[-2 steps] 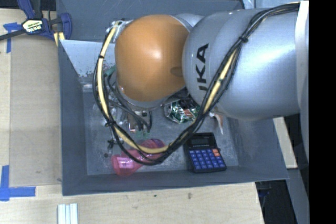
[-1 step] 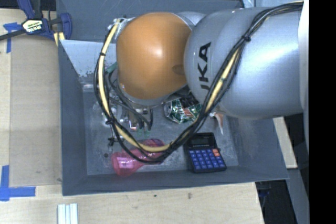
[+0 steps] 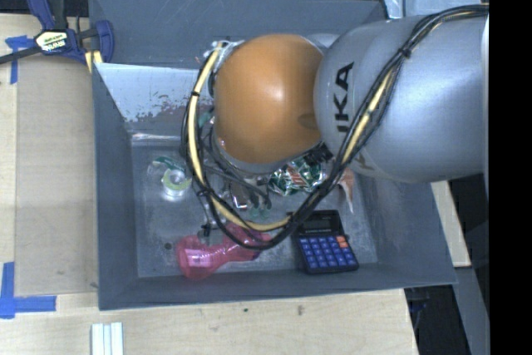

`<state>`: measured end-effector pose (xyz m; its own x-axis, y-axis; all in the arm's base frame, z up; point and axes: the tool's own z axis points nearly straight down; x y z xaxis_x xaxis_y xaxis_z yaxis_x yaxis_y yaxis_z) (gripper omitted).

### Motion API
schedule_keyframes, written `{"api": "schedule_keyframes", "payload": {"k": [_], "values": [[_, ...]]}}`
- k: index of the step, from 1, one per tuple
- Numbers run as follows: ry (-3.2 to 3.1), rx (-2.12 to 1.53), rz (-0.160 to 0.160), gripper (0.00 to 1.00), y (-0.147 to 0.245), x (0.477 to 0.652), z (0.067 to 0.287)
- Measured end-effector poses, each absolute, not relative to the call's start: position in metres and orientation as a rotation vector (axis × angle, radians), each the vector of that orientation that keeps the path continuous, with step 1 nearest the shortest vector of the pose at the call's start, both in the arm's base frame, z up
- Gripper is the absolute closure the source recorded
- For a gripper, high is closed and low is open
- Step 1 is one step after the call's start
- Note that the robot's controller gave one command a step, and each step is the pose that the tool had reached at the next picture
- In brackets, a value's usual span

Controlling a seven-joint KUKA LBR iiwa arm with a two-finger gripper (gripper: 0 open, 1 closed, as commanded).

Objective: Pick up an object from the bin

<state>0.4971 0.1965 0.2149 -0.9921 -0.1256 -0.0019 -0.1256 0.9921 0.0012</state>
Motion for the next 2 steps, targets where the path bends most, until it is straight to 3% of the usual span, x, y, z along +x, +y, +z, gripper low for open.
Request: {"api": "schedule_keyframes", "payload": {"k": [1, 2], "values": [[3.126, -0.283, 0.002, 0.00, 0.159, 0.491, 0.158], [3.077, -0.602, 0.003, 0.00, 0.147, 0.501, 0.159]]}}
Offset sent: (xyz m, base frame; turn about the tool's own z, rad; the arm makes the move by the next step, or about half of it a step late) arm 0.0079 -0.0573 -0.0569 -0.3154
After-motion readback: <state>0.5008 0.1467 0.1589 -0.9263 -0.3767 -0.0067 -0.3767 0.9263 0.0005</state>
